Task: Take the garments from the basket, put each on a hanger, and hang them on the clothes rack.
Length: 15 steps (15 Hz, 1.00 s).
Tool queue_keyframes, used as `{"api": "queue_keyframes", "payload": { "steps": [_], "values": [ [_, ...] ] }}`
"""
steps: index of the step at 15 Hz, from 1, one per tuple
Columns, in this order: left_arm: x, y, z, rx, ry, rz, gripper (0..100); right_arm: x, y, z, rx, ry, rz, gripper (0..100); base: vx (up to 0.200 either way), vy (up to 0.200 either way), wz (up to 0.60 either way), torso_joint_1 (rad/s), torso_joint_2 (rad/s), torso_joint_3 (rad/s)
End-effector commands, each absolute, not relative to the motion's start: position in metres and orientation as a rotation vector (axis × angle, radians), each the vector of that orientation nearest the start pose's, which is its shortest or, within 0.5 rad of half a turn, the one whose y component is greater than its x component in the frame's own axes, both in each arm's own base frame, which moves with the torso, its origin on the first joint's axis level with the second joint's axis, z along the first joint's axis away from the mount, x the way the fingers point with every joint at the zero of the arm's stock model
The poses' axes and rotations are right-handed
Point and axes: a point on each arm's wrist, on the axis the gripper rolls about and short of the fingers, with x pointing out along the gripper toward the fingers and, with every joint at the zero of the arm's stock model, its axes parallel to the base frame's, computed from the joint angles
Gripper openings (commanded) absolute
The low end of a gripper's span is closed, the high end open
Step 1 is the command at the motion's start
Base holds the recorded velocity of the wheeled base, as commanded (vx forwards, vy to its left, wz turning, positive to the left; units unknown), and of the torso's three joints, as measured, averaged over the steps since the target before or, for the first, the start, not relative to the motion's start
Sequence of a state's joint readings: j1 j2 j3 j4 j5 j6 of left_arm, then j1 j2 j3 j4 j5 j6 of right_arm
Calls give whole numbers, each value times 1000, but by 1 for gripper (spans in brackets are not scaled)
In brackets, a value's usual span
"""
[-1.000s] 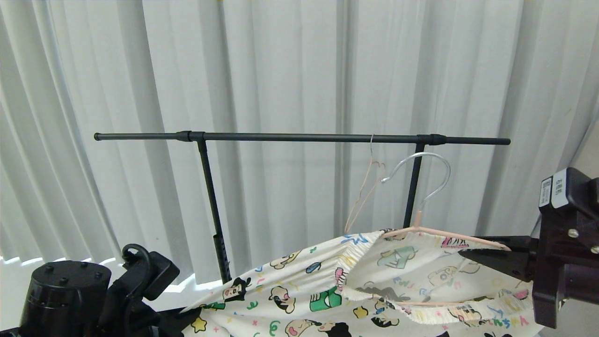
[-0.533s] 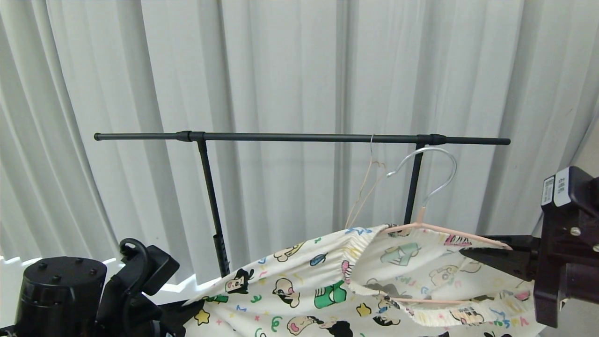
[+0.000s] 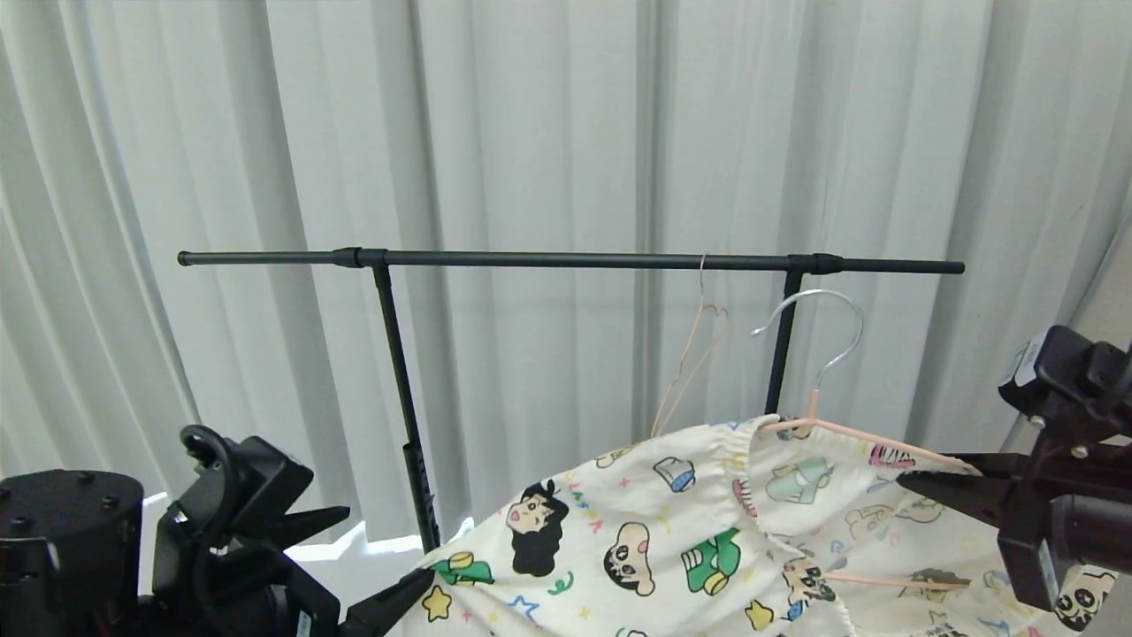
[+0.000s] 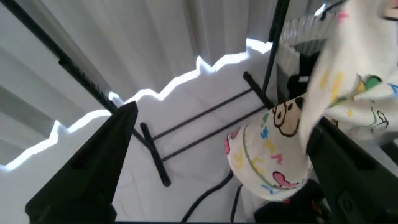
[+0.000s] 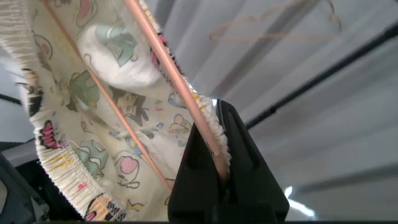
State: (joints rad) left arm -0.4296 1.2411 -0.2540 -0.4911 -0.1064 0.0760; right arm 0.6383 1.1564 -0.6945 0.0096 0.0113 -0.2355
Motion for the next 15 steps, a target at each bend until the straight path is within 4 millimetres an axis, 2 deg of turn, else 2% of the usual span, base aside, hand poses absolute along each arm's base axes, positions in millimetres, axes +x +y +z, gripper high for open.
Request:
{"api": "queue_keyframes", "payload": {
  "steps": [1,3,7,9,12,14,15],
  "values": [
    [136,-67,157,92,358,-579,100,134,96,215,-326,425,632,0,0,0,0,0,0,0],
    [142,-70,167,84,325,-582,100,141,96,210,-280,469,520,0,0,0,0,0,0,0],
    [148,-73,165,112,341,-586,100,147,85,206,-241,514,396,0,0,0,0,0,0,0],
    [155,-76,171,162,308,-589,100,148,78,203,-255,554,329,0,0,0,0,0,0,0],
    [177,-85,176,326,261,-555,100,154,67,198,-274,609,193,0,0,0,0,0,0,0],
    [186,-90,173,349,250,-556,100,156,67,197,-282,613,168,0,0,0,0,0,0,0],
    [189,-92,173,349,243,-560,100,156,67,197,-282,613,168,0,0,200,0,2,2,-2]
  ]
}}
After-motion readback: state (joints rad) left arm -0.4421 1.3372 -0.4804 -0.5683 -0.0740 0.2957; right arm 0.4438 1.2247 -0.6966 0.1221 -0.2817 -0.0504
